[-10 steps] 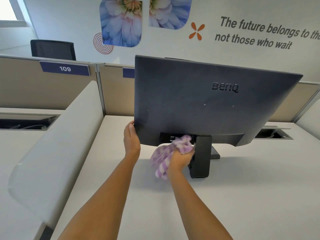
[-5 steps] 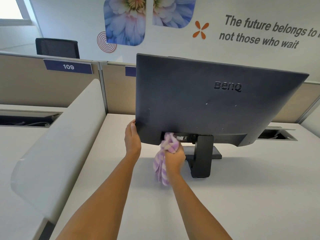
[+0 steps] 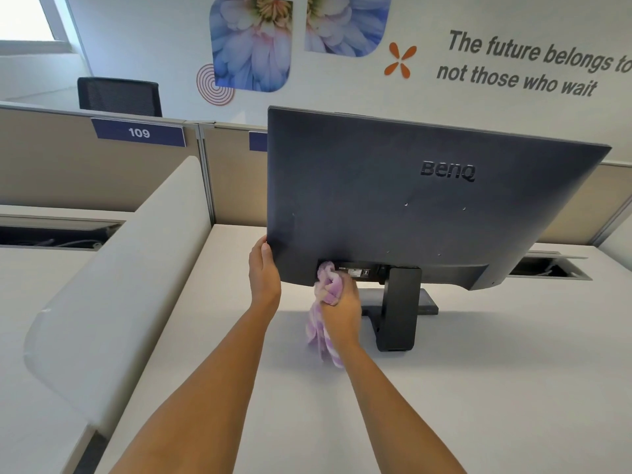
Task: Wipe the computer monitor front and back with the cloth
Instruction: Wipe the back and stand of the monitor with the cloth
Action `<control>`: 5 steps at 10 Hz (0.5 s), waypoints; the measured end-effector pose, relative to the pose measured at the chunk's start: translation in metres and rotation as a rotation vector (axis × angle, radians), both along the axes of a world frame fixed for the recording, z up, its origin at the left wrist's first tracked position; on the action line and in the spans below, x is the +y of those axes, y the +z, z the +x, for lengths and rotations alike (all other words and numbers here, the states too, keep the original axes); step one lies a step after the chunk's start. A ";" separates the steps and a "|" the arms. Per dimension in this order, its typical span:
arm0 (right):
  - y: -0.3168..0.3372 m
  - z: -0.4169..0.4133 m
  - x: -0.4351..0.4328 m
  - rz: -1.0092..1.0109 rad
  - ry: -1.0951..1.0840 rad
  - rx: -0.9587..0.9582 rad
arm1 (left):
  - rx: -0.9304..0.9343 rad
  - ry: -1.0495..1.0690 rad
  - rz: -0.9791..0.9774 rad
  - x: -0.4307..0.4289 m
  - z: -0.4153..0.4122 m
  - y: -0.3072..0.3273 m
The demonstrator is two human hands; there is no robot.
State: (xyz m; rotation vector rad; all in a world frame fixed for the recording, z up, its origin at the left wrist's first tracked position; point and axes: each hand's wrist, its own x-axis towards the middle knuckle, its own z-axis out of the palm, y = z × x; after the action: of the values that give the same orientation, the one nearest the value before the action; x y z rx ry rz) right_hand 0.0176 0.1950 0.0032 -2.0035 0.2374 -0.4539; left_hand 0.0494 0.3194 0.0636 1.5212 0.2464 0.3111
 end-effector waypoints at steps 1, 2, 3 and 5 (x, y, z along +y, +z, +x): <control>0.009 0.003 -0.010 0.225 -0.207 -0.054 | 0.000 0.007 0.004 -0.002 -0.001 0.000; 0.026 0.017 -0.006 0.380 -0.324 -0.027 | -0.003 0.011 -0.001 -0.004 -0.002 0.000; 0.037 0.012 0.016 0.348 -0.230 -0.005 | -0.009 0.001 -0.002 -0.006 -0.003 -0.002; 0.019 -0.012 0.003 -0.190 0.303 0.141 | 0.005 -0.011 0.042 -0.005 -0.003 -0.004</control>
State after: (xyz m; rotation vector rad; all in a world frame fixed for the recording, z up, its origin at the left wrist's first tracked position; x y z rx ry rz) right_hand 0.0057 0.1978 0.0219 -2.2144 -0.0264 -0.1466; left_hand 0.0468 0.3148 0.0601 1.5647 0.2362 0.3055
